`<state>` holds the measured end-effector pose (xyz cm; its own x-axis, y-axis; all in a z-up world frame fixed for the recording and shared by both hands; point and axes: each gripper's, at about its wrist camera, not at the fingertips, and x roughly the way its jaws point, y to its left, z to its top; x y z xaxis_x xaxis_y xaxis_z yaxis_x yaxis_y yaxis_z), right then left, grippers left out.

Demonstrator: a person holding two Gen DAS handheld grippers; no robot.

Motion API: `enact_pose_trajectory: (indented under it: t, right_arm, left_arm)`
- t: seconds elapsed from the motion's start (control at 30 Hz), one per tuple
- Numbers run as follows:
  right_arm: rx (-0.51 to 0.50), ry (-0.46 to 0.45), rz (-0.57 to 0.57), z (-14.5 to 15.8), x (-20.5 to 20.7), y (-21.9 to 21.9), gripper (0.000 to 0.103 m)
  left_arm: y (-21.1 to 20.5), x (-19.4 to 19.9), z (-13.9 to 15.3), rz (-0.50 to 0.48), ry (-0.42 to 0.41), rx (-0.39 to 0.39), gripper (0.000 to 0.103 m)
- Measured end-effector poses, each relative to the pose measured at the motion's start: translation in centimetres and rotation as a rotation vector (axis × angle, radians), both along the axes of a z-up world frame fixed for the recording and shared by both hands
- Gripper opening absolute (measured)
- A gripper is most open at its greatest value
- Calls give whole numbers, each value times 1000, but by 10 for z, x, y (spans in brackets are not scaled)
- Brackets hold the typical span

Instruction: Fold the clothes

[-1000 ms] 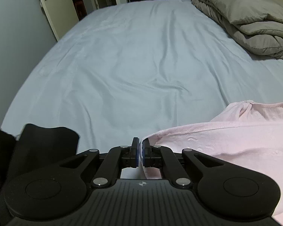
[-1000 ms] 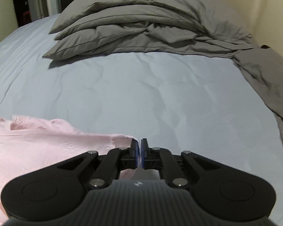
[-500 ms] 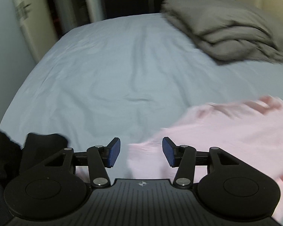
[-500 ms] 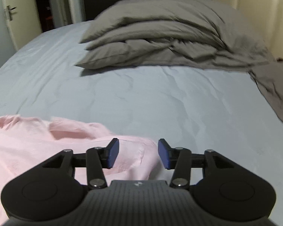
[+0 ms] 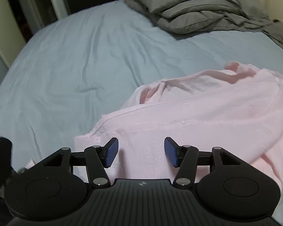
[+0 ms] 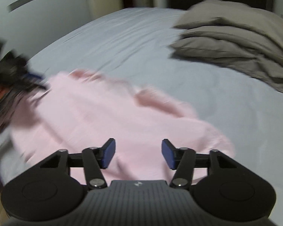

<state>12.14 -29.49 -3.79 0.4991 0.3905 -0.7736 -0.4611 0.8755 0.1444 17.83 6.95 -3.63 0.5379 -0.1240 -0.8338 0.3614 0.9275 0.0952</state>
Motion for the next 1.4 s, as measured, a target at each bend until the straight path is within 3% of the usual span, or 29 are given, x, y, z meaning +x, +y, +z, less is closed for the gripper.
enact_pose_trajectory:
  t: [0.17,0.27,0.37,0.4,0.47,0.53,0.7,1.03,1.23,1.4]
  right_arm:
    - [-39,39,128,-15,-8,11,66]
    - [-34,55,155,-19,-10,9,66]
    - [-36,46,166,-23,-9,13,66]
    - [-45,40,173,-24,-9,15,65]
    - [-67,37,190,-26,-10,20,57]
    - [-92,42,212,-28,-10,26,8]
    - [-81,-5,151,-16,-2,26,5]
    - [-84,-162,-92,15,33,22,2]
    - [-124,-179,-211,6,67,36,2]
    - [-152,-158,-257,-14,93,46,2]
  left_arm:
    - [2,18,-16,85,70,-32,50]
    - [2,24,-19,109,92,-42,21]
    - [3,27,-16,116,80,-39,4]
    - [3,27,-15,112,71,-37,2]
    - [6,26,-11,114,57,-48,1]
    - [9,26,-6,122,47,-59,0]
    - [16,23,5,142,8,-75,0]
    - [26,36,29,241,-118,-133,0]
    - [19,59,25,310,-153,-128,0]
    - [11,81,1,338,-129,-111,0]
